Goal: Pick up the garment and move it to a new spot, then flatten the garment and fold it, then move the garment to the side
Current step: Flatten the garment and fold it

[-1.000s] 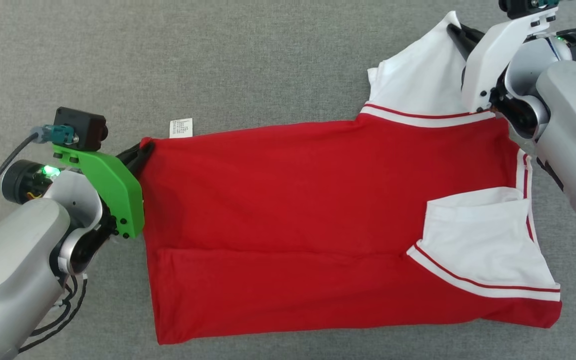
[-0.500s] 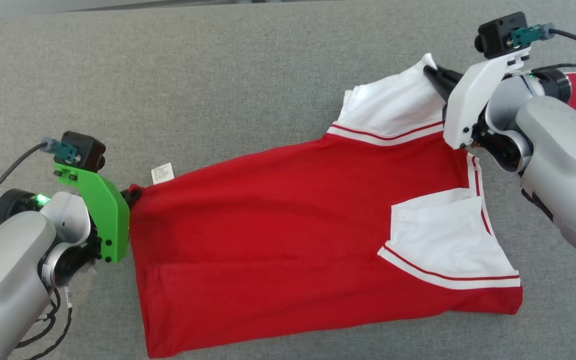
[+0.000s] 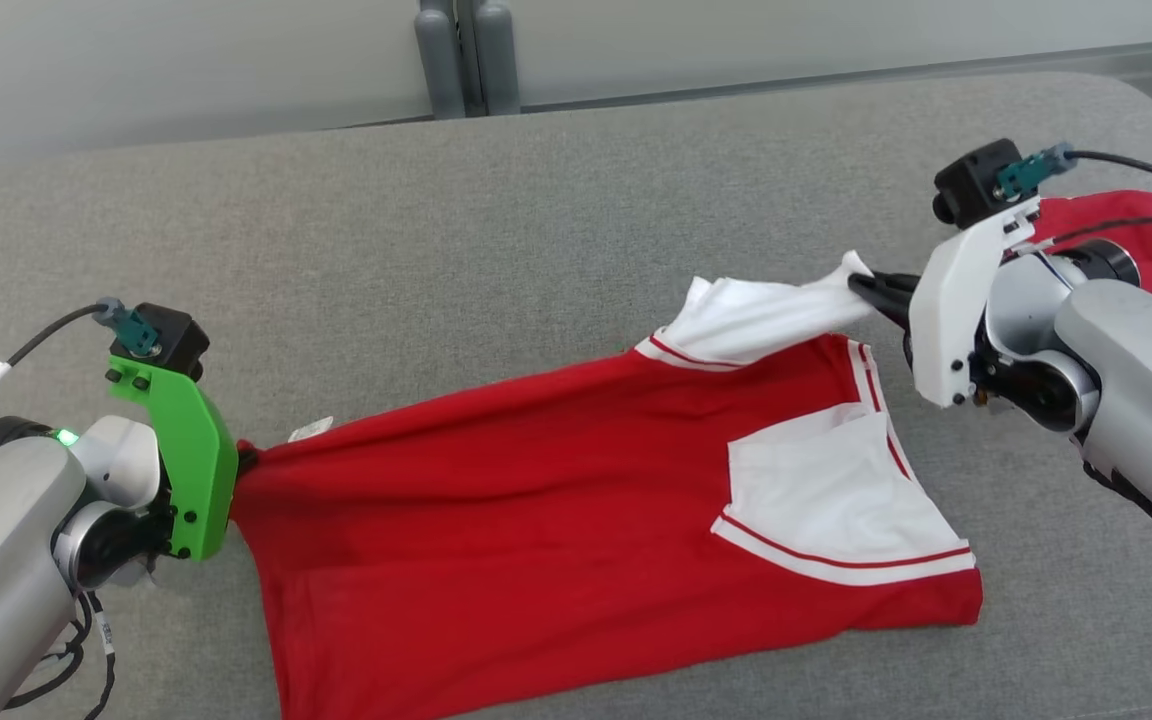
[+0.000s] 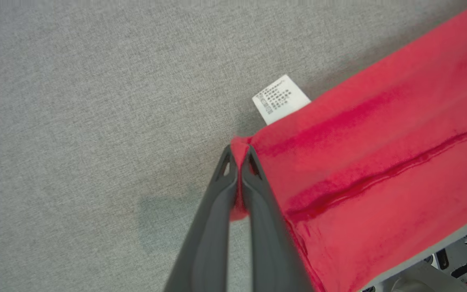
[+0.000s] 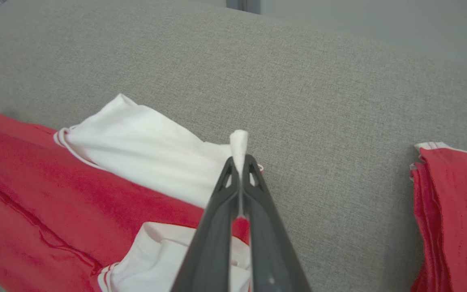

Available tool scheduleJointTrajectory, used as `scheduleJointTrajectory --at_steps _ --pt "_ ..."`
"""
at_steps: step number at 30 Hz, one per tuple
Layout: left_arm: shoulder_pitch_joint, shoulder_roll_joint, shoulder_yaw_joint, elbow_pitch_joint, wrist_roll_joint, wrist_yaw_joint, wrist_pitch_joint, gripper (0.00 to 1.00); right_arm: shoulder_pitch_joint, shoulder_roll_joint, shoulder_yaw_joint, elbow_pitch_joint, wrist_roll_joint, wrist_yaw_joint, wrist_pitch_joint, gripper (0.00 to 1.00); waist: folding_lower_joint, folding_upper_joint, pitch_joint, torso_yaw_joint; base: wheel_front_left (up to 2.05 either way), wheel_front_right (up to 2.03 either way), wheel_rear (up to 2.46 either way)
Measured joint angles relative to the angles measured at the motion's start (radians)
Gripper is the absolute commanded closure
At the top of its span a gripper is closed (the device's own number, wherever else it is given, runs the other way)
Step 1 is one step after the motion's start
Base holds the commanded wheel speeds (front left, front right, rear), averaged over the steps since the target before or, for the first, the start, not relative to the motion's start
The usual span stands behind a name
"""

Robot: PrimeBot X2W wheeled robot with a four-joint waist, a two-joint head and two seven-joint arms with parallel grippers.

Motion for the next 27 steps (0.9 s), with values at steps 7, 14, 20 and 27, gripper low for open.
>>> scheduleJointTrajectory --at_steps 7,14,20,27 --pt "0.027 0.02 0.011 -0.063 -0.049 -0.034 -0.017 1.0 0.052 -0.065 0.026 -0.059 0.024 0.0 0.021 1.0 0.0 0.0 -0.041 -0.023 0.0 0.0 0.0" --pt "0.04 0.078 0.019 -0.143 -0.157 -0.037 0.112 1.0 0.092 -0.072 0.032 -0.076 0.037 0.0 0.021 1.0 -0.0001 0.0 -0.067 -0.027 0.0 0.0 0.0" --pt "0.047 0.097 0.008 -0.197 -0.22 -0.033 0.212 1.0 0.123 -0.095 0.05 -0.111 0.061 0.0 0.072 1.0 -0.0001 0.0 -0.086 -0.021 0.0 0.0 0.0" --pt "0.072 0.096 -0.028 -0.21 -0.223 -0.035 0.251 1.0 0.141 -0.127 0.054 -0.173 0.087 0.0 0.141 1.0 -0.0001 0.0 -0.091 -0.031 0.0 0.0 0.0"
